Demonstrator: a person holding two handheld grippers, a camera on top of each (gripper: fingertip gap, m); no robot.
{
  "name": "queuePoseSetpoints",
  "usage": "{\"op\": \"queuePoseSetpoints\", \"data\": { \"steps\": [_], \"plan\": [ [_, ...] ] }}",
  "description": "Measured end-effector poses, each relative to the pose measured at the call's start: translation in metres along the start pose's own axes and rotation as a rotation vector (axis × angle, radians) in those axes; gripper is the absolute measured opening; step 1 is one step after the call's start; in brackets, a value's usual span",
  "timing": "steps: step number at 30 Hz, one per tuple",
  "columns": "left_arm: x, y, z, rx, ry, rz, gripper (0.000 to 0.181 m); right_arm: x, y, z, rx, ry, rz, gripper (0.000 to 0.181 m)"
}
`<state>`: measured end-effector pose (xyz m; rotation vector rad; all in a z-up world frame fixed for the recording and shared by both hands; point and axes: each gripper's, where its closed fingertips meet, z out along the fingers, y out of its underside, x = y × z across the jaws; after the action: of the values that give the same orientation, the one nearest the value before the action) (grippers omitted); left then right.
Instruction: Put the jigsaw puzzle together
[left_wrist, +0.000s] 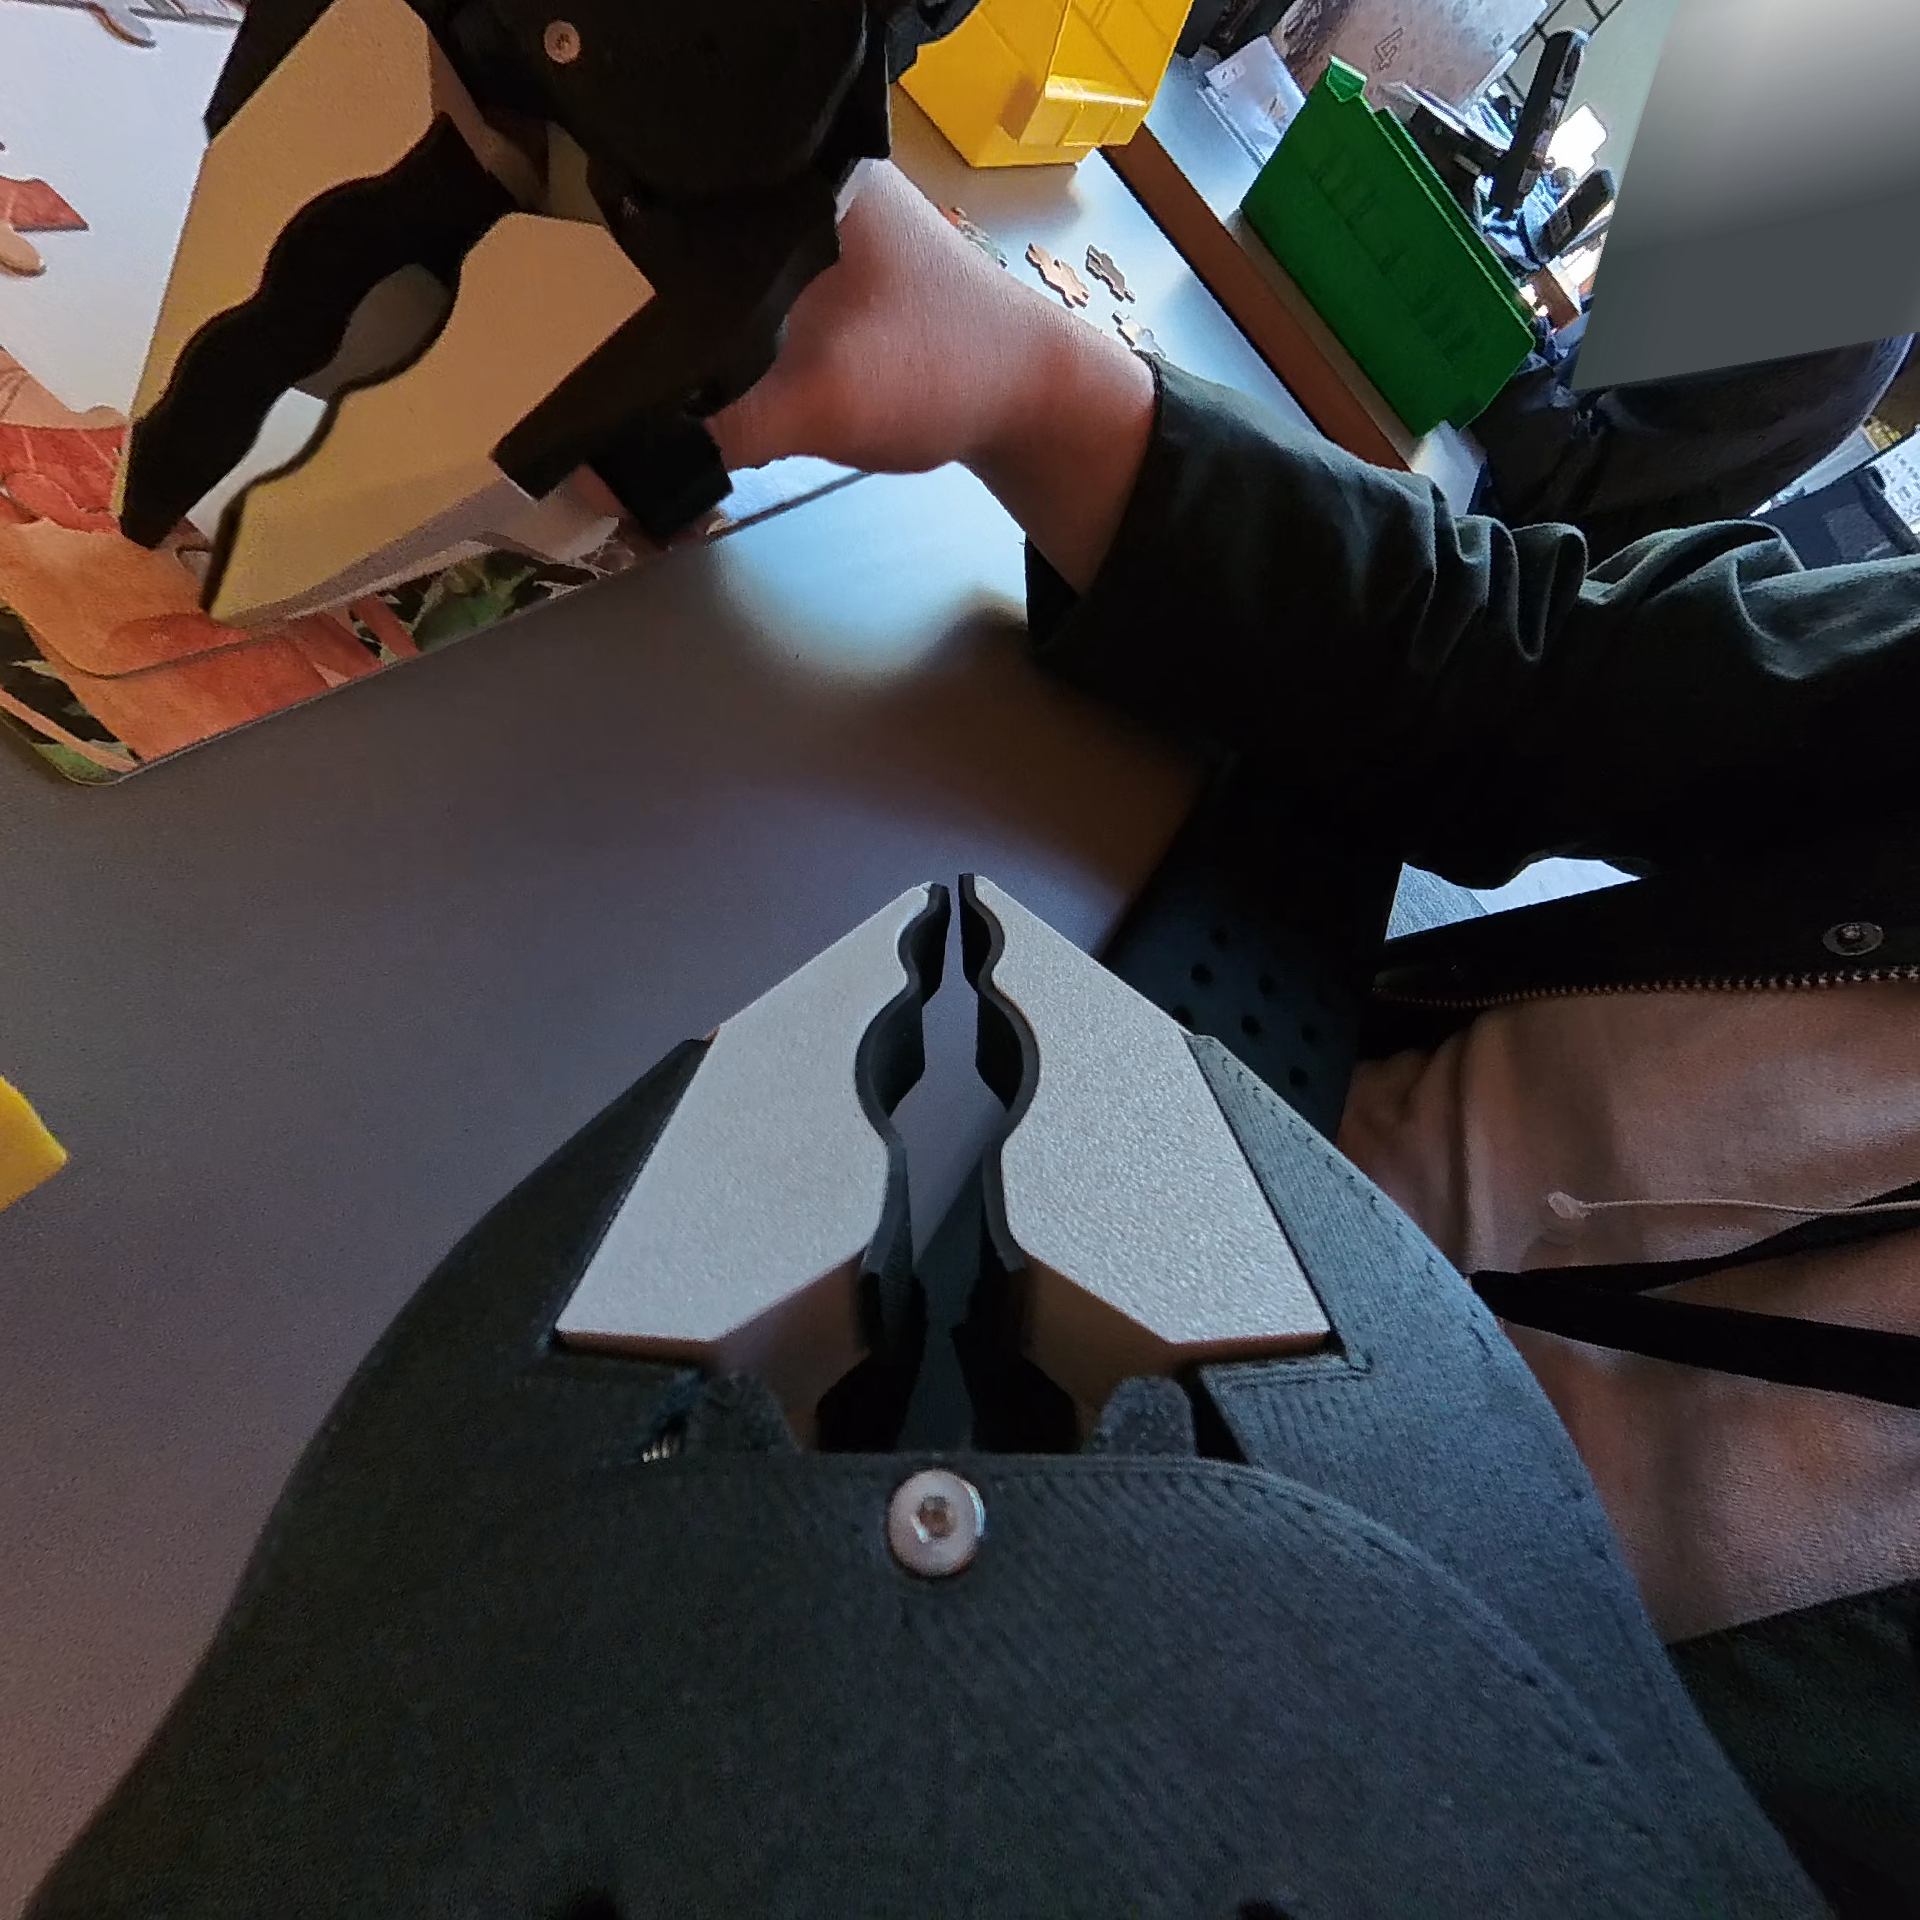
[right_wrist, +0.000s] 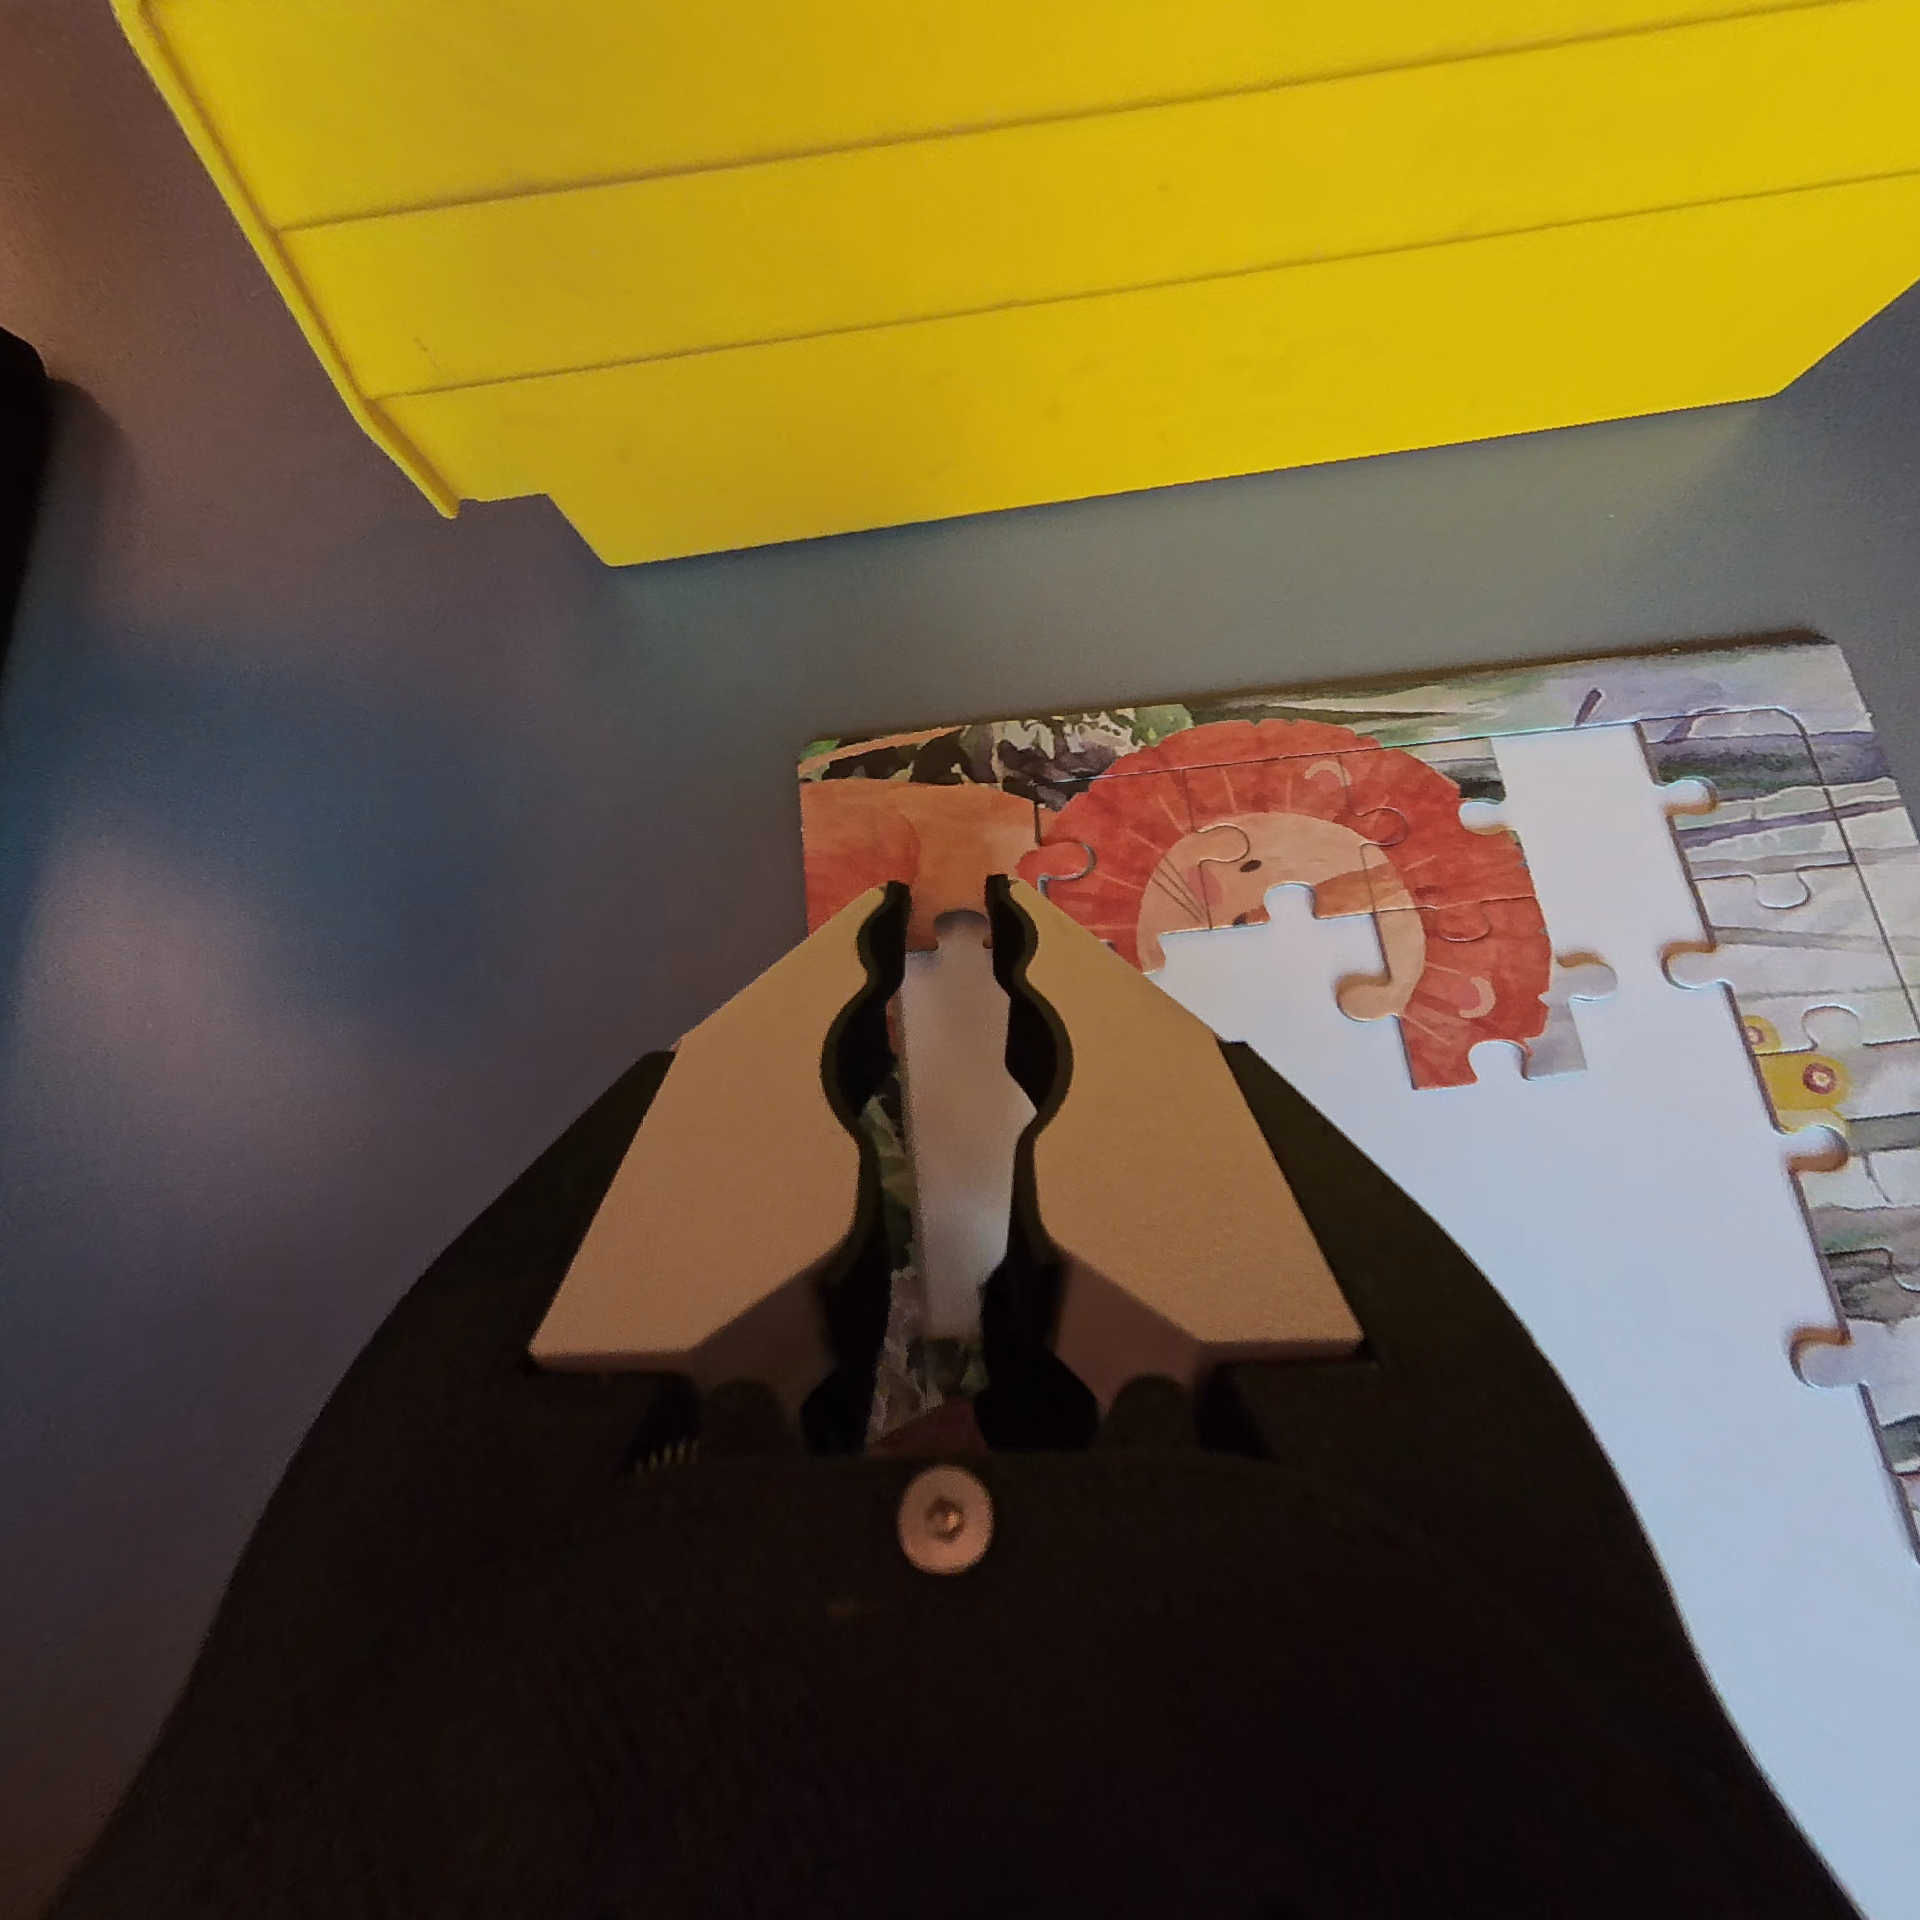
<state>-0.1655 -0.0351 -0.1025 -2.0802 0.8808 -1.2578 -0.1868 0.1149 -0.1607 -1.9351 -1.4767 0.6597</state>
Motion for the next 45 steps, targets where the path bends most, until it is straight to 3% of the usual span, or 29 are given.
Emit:
{"op": "queuePoseSetpoints", "data": {
  "steps": [8, 15, 21, 28, 37, 45],
  "plan": [
    [0.001, 0.001, -0.001, -0.003, 0.001, -0.004, 0.001, 0.0, 0.001, -0.003, 0.004, -0.035, 0.031, 0.014],
    [0.002, 0.0, 0.0, -0.002, 0.005, -0.003, 0.001, 0.003, -0.023, -0.002, 0.102, -0.01, 0.061, 0.015],
    [0.003, 0.001, 0.002, -0.012, 0.009, -0.003, 0.002, 0.002, -0.011, 0.012, 0.034, -0.014, 0.055, 0.014],
    [0.003, 0.001, 0.002, -0.017, 0.007, -0.003, 0.002, 0.006, -0.005, 0.007, 0.027, 0.008, -0.019, 0.001],
    [0.003, 0.002, -0.001, -0.017, 0.003, -0.004, 0.002, -0.006, -0.01, -0.004, 0.08, -0.051, -0.075, 0.019],
    [0.003, 0.003, -0.002, -0.02, 0.001, -0.005, 0.002, -0.007, -0.002, 0.002, 0.043, -0.052, -0.073, 0.019]
  ]
}}
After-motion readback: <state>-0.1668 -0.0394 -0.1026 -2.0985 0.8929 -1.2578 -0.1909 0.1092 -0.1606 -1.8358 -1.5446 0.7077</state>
